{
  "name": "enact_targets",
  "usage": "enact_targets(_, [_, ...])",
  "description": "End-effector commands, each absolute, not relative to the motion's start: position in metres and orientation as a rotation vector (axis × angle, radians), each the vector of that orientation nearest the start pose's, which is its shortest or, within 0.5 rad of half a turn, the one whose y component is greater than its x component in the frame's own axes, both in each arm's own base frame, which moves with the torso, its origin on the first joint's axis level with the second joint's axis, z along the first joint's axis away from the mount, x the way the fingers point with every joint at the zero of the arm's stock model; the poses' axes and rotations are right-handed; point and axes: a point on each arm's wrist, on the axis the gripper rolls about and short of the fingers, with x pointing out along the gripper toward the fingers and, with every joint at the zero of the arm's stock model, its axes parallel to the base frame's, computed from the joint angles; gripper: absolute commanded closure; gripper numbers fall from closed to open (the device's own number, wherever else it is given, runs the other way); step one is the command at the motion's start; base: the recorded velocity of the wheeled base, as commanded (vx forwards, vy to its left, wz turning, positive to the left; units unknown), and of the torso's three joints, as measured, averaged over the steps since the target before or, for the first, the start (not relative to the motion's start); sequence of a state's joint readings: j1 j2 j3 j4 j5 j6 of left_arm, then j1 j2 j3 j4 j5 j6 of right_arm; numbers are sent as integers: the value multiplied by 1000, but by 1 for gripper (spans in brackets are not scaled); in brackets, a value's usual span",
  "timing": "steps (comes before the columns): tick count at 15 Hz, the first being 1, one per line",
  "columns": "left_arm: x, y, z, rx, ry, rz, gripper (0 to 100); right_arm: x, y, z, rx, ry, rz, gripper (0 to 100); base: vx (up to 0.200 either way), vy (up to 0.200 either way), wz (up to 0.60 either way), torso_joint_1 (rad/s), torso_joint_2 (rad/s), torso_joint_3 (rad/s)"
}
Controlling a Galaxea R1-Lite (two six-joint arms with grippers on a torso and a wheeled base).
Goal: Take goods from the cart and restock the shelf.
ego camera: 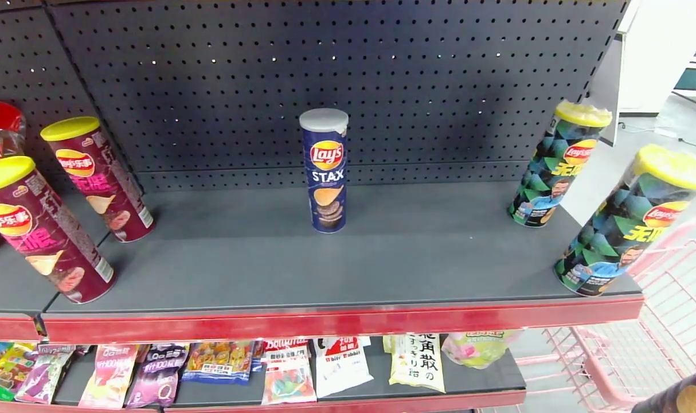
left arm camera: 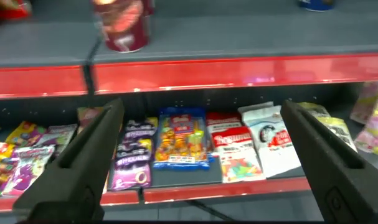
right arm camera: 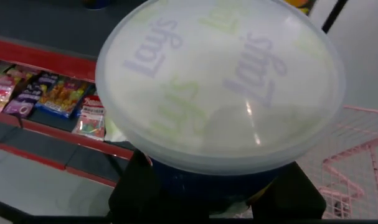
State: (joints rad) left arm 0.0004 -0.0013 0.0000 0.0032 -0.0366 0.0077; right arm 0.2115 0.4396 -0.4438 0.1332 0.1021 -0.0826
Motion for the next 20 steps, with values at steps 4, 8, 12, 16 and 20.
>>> enact_targets(4, [-23, -1, 75, 8, 3, -35, 0, 17, 9, 204, -85, 147, 432, 100, 0, 0, 0, 0, 0, 0])
enact_targets(8, [-23, -1, 75, 8, 3, -35, 0, 20, 11, 209, -90, 147, 538, 100, 150, 0, 0, -4, -1, 3])
enact_targets(12, [-23, -1, 75, 8, 3, -37, 0, 26, 15, 207, -100, 185, 606, 100, 0, 0, 0, 0, 0, 0])
enact_targets(16, [-23, -1, 75, 8, 3, -37, 0, 32, 18, 212, -104, 197, 626, 100, 50, 0, 0, 1, 1, -1])
enact_targets(20, [-23, -1, 75, 6, 4, -37, 0, 34, 21, 213, -110, 202, 674, 100, 50, 0, 0, 1, 1, -1])
